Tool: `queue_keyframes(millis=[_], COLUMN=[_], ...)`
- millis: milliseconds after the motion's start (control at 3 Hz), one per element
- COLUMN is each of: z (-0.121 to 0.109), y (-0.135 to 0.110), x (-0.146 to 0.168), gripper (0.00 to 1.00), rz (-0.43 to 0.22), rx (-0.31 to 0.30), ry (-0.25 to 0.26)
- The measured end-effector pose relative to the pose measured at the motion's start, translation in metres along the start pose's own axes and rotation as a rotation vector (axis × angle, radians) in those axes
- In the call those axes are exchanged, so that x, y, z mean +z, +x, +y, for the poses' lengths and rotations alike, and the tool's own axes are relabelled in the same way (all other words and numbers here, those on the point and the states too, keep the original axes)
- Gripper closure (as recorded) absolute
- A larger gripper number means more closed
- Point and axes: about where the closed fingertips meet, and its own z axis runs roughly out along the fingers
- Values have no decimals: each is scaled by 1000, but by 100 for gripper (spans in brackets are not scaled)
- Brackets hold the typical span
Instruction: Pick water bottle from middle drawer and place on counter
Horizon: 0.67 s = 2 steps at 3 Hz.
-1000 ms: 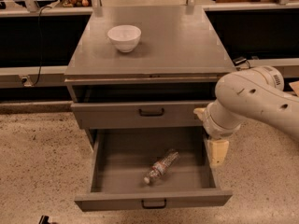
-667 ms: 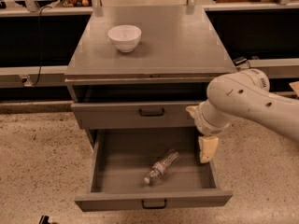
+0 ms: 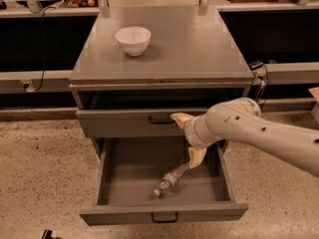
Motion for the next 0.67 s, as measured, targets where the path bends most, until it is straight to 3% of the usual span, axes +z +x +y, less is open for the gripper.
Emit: queue_keyframes(millis=[333,667], z=[9,19], y=[3,14], x=[4,19], gripper=[0,0], rz=[-33,-63], rx=[-33,10], ry=[23,36])
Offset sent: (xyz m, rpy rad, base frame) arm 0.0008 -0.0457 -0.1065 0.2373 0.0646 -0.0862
